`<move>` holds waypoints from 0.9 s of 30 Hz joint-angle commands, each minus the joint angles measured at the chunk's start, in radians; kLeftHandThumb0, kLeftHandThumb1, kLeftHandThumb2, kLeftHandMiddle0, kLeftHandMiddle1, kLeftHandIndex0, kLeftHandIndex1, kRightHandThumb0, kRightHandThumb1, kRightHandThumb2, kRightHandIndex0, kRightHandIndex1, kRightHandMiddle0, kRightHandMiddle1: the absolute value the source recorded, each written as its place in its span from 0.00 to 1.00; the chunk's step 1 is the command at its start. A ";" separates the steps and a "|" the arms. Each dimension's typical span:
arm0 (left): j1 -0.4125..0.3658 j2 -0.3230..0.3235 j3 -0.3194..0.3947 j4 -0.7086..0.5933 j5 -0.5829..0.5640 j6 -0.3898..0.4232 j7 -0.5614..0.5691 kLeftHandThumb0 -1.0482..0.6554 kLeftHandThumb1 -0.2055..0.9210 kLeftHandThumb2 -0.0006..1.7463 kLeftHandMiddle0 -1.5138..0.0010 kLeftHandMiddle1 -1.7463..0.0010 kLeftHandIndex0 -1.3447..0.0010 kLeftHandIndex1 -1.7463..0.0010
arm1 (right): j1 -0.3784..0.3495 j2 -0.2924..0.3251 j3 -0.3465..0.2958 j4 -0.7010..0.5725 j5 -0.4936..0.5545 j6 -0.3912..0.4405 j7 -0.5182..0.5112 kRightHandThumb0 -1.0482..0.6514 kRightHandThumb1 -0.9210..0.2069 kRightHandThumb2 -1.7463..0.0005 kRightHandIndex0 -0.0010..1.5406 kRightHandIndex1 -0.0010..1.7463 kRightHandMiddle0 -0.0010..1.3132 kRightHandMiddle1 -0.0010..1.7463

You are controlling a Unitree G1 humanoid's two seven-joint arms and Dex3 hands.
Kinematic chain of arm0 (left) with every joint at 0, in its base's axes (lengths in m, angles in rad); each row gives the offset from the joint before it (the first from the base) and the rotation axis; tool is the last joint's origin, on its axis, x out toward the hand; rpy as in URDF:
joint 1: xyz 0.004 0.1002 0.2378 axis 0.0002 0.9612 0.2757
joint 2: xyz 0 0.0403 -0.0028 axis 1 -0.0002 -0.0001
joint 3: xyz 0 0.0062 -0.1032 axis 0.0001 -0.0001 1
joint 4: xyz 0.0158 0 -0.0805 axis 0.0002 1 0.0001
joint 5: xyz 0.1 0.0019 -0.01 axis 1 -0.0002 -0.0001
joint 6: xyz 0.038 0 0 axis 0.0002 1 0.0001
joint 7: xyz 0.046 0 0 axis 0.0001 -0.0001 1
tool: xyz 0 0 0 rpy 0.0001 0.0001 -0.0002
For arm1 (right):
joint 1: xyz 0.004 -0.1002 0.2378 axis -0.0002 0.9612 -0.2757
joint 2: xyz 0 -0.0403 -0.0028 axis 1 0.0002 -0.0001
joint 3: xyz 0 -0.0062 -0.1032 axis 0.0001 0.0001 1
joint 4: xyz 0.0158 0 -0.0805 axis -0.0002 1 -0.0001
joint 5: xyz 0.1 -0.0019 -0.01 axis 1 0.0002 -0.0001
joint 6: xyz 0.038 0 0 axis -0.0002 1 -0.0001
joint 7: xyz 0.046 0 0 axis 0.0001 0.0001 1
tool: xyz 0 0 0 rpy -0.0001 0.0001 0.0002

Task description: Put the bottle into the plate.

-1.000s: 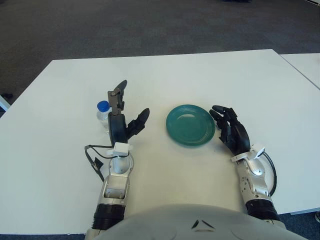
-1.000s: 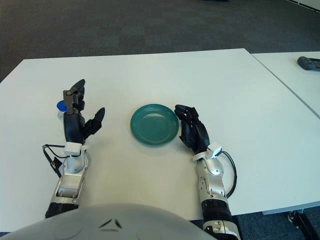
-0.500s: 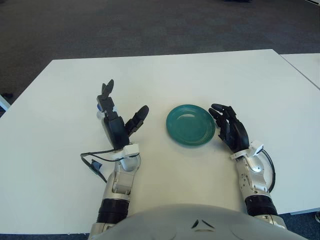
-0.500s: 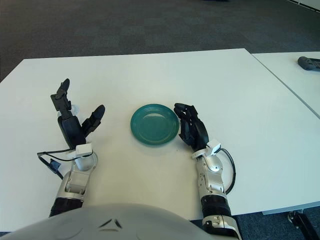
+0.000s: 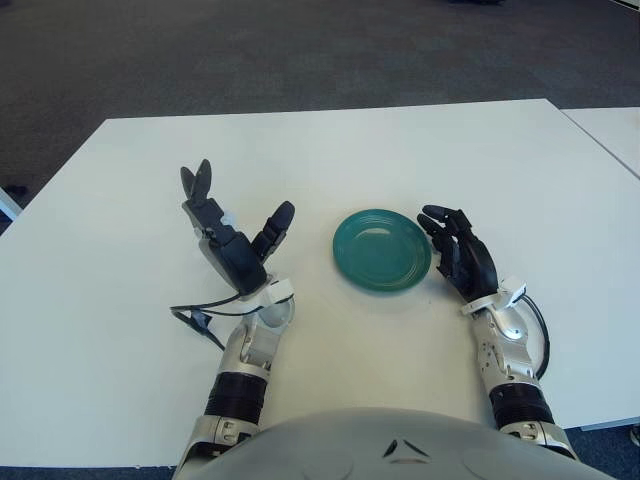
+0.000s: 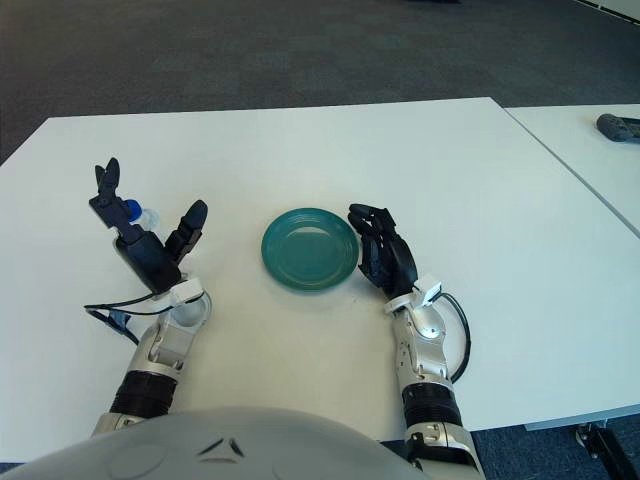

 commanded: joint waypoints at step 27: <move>-0.121 -0.099 -0.046 0.153 -0.135 0.234 0.123 0.00 1.00 0.20 1.00 1.00 1.00 1.00 | -0.256 -0.034 -0.168 0.610 0.015 -0.144 -0.025 0.17 0.00 0.58 0.17 0.03 0.00 0.39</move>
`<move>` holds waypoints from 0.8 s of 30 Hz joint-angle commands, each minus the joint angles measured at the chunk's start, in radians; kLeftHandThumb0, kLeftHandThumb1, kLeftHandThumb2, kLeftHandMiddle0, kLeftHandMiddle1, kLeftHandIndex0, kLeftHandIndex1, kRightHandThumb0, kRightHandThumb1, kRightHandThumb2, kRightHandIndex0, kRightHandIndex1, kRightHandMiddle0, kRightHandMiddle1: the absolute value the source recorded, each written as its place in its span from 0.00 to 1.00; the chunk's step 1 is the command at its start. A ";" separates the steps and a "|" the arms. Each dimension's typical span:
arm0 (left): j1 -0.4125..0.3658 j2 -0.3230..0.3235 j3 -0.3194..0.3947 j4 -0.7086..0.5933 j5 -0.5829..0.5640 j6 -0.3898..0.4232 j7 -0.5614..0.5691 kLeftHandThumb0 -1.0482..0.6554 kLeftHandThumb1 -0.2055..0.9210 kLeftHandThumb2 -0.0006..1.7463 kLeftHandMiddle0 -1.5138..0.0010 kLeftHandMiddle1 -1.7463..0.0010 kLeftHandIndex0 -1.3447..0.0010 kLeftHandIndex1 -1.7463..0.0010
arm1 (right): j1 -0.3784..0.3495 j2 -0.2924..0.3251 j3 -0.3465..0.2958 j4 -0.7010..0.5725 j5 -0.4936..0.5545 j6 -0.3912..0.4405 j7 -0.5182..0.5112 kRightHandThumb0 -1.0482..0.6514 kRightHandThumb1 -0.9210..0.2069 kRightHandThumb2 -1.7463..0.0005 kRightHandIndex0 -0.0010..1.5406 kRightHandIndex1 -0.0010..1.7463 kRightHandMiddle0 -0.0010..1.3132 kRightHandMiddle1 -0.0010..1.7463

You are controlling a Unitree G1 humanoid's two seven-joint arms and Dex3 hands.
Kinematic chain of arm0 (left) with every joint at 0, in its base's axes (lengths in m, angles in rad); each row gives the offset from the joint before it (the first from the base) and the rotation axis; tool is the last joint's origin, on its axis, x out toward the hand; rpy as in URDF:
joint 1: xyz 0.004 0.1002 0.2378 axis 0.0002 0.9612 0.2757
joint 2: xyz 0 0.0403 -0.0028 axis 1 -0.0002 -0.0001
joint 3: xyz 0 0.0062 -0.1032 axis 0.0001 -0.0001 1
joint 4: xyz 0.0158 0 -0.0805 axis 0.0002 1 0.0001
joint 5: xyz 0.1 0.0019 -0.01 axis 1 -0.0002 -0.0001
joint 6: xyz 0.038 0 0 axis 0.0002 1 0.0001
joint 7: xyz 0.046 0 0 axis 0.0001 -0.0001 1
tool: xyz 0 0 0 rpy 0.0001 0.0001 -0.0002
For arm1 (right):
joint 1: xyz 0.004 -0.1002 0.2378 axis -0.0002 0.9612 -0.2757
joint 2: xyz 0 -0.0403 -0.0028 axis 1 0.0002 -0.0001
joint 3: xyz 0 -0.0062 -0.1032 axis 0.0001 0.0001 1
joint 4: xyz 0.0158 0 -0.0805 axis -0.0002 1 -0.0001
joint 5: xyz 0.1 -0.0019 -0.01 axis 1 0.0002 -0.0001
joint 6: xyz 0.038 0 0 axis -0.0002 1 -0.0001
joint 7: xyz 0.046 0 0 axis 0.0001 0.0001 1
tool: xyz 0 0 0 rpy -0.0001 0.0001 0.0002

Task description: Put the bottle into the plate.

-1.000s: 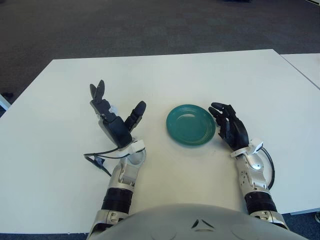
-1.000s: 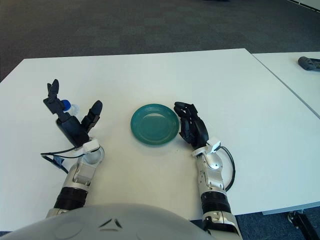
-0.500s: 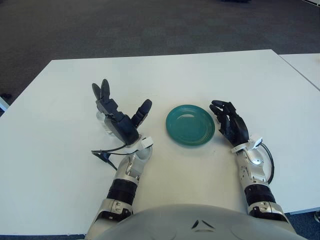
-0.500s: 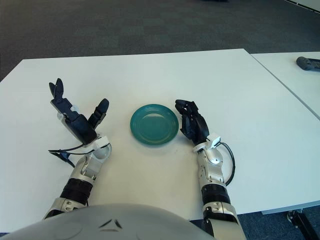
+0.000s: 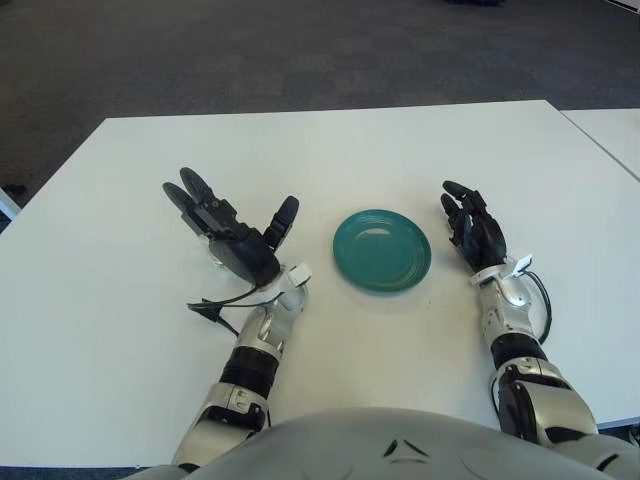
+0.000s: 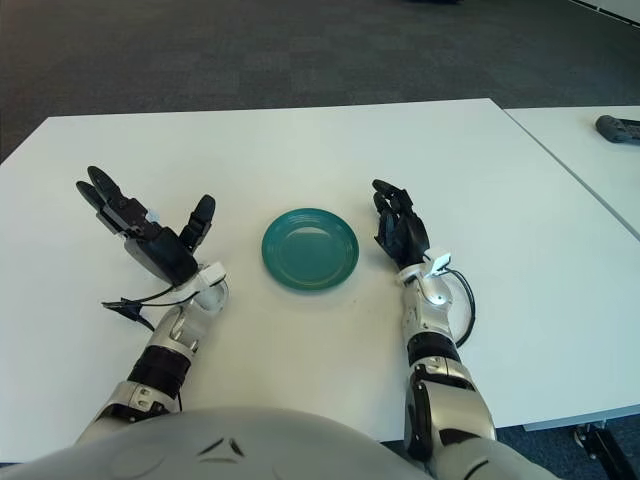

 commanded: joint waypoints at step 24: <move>-0.016 -0.060 -0.077 -0.005 -0.125 0.009 -0.002 0.04 1.00 0.10 0.82 0.84 1.00 0.51 | 0.059 0.063 0.016 -0.098 0.016 0.120 -0.039 0.15 0.00 0.61 0.16 0.01 0.00 0.51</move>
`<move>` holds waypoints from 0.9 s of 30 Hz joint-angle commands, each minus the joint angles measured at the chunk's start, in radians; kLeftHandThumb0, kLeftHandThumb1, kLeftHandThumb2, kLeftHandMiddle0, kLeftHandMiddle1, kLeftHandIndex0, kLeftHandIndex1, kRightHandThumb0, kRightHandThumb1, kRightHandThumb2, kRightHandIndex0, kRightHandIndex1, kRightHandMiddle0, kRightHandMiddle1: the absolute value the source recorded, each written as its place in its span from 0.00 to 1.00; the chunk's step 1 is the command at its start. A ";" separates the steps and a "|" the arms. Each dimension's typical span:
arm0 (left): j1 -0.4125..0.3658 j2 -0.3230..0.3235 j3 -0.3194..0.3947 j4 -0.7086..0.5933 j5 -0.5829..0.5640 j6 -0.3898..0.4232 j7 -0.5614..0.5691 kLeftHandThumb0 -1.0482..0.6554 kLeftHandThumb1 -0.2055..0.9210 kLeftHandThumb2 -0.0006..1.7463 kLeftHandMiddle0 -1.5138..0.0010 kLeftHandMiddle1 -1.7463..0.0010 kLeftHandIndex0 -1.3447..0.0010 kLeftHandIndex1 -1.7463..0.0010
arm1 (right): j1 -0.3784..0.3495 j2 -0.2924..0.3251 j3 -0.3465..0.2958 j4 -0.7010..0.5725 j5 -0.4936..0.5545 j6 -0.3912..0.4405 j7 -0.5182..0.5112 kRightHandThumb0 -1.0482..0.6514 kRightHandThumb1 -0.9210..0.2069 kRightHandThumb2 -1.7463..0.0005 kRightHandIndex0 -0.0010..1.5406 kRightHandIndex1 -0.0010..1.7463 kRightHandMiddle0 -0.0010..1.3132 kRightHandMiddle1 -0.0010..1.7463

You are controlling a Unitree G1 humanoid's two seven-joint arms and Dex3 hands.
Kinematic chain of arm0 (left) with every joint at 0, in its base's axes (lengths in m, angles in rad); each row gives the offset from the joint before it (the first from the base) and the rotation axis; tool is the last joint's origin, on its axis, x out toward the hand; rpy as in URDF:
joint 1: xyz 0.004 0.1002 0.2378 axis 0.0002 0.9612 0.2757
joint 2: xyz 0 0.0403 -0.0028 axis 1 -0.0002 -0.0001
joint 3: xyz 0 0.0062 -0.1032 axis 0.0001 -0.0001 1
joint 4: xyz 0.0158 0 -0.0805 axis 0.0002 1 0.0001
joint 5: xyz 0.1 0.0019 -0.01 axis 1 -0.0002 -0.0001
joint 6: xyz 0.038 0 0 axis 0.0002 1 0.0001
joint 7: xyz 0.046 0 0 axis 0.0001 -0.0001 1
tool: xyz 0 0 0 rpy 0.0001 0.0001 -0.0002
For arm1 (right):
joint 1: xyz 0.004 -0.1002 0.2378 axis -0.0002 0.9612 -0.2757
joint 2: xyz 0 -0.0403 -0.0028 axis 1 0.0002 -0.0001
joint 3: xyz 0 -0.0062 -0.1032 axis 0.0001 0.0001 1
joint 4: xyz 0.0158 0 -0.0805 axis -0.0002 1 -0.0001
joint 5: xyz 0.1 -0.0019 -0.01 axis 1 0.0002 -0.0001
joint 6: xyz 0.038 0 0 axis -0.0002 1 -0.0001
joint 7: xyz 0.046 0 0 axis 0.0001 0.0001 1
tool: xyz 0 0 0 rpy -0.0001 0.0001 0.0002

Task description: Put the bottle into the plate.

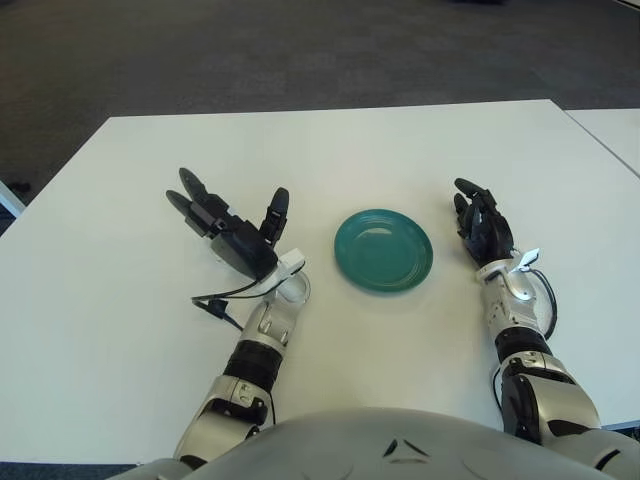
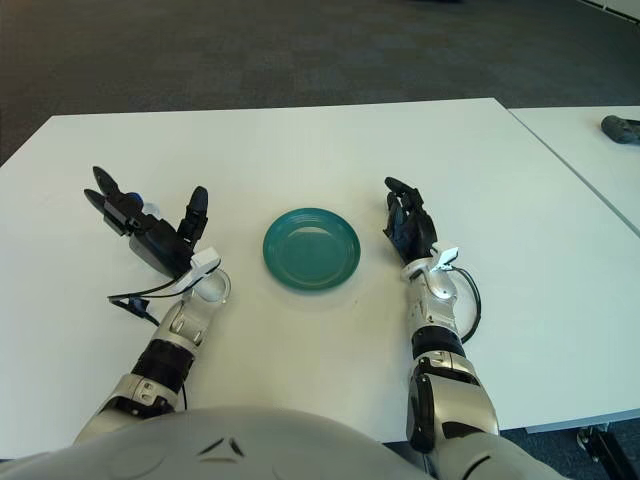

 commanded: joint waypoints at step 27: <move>0.025 -0.171 0.069 -0.128 -0.448 -0.047 -0.241 0.06 1.00 0.12 0.96 0.86 1.00 0.60 | 0.027 0.011 -0.072 0.011 0.112 0.094 0.093 0.18 0.00 0.59 0.23 0.03 0.00 0.55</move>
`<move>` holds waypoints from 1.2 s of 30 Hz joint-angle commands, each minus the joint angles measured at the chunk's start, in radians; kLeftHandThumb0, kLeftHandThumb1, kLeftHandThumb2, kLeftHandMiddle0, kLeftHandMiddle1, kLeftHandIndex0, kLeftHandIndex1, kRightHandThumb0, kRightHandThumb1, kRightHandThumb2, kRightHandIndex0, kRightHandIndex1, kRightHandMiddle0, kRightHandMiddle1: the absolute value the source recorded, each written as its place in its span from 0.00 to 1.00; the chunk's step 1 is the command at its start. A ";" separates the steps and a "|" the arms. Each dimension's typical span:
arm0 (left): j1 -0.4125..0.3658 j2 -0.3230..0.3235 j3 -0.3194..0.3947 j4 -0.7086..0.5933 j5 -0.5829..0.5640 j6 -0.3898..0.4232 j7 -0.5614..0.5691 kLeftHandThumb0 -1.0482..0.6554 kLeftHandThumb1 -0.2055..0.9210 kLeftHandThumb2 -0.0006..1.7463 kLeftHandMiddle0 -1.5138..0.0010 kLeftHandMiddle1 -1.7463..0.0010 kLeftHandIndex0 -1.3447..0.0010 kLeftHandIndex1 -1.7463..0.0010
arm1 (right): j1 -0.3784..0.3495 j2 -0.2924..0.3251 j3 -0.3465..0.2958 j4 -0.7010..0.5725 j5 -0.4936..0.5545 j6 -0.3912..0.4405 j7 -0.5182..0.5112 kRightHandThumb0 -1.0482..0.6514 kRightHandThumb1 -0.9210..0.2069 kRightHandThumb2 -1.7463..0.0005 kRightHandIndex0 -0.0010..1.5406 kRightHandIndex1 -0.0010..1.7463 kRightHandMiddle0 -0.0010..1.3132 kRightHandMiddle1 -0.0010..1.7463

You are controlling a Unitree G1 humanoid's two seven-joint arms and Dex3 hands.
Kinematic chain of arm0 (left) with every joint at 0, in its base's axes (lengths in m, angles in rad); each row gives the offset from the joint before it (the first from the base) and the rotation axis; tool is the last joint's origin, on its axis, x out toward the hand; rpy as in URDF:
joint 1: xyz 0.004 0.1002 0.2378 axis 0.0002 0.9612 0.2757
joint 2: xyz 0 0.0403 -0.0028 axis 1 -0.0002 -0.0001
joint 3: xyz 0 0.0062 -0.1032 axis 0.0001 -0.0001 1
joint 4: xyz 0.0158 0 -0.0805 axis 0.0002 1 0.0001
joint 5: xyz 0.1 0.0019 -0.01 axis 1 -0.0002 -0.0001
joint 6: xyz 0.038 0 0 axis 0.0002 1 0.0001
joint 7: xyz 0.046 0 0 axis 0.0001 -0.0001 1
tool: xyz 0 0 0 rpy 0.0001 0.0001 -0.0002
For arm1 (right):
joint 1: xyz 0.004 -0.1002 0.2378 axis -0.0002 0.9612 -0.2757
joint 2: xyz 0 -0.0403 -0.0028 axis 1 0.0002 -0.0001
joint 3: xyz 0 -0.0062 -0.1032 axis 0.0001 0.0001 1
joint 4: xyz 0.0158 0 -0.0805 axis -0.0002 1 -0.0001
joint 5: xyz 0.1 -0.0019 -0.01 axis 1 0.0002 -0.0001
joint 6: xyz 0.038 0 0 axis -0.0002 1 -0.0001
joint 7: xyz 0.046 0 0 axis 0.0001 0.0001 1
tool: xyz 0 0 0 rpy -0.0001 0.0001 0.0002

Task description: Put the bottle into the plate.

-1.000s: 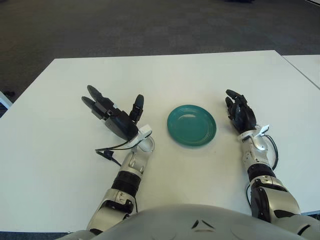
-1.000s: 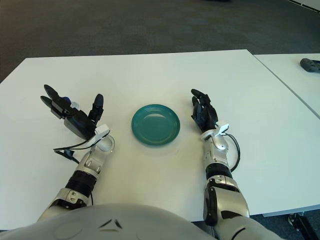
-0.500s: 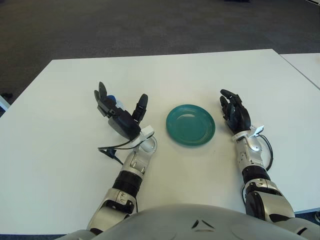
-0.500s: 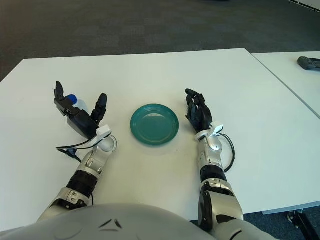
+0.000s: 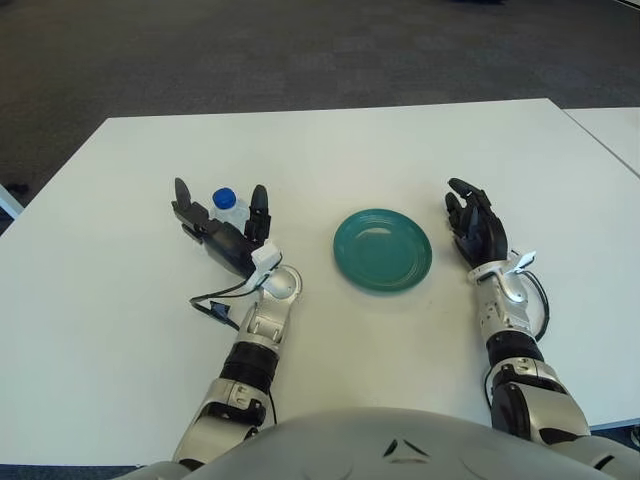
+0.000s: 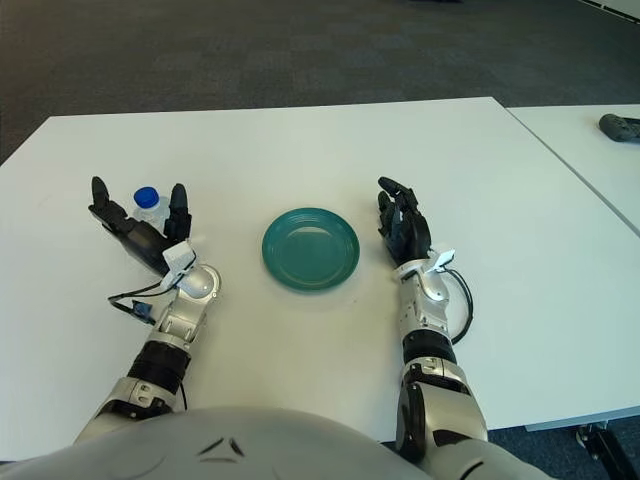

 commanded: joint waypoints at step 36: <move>0.031 -0.115 0.072 -0.351 -0.399 0.547 -0.303 0.03 1.00 0.19 0.97 0.99 1.00 0.78 | -0.001 -0.014 -0.090 0.062 0.091 -0.029 0.150 0.24 0.00 0.52 0.23 0.01 0.00 0.48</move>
